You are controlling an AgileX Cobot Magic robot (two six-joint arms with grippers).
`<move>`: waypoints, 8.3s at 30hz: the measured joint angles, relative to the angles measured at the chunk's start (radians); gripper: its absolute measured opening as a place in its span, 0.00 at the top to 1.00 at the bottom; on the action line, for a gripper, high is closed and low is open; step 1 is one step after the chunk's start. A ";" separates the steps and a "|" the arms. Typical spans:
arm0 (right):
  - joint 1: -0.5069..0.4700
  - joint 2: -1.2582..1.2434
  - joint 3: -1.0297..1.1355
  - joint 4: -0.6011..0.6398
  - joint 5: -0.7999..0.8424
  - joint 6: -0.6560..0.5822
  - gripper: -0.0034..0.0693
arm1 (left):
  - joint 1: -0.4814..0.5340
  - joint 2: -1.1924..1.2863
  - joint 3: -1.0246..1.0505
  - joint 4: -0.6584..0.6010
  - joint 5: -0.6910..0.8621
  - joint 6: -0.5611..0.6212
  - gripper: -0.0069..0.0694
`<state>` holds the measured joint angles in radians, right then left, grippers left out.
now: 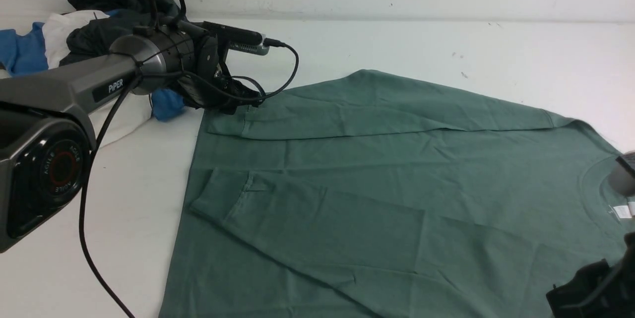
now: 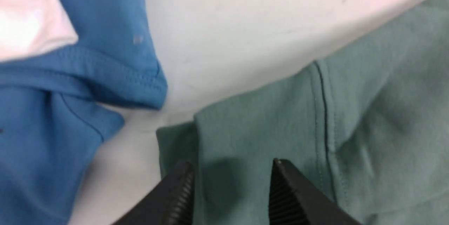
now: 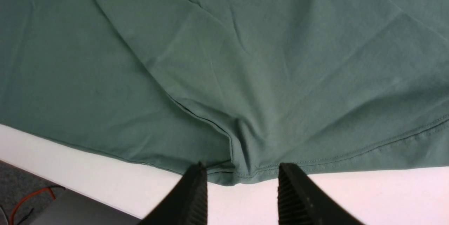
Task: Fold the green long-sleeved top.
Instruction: Use the left arm to clamp the cuff farthest from it, then use the left arm to drag and drop the cuff onto the cuff closest to the left arm, then use both arms simultaneously to clamp the lower edge of the clothing fabric
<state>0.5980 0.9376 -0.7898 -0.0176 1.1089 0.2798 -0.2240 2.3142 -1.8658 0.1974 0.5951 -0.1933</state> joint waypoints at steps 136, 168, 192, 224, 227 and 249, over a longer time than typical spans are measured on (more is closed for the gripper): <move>-0.368 1.469 -1.370 0.203 -0.033 -0.444 0.39 | -0.197 -1.106 0.756 -0.110 0.639 -0.044 0.91; -0.368 1.526 -1.537 0.059 -0.045 -0.456 0.94 | -0.197 -1.106 0.756 -0.098 0.640 -0.041 0.91; -0.370 1.498 -1.675 -0.081 0.125 -0.373 0.59 | -0.197 -1.106 0.756 -0.099 0.640 -0.042 0.91; -0.390 0.341 -0.138 0.230 0.130 -0.581 0.97 | -0.281 -1.116 1.368 -0.329 0.310 -0.204 0.91; -0.390 0.334 -0.103 0.233 0.108 -0.587 0.97 | -0.355 -1.085 1.368 -0.315 0.287 -0.267 0.91; -0.390 0.334 -0.090 0.400 0.075 -0.664 0.97 | -0.397 -0.989 1.368 -0.216 0.221 -0.538 0.48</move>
<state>0.2080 1.2715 -0.8801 0.3824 1.1843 -0.3841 -0.6207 1.3248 -0.4980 -0.0186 0.8157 -0.7312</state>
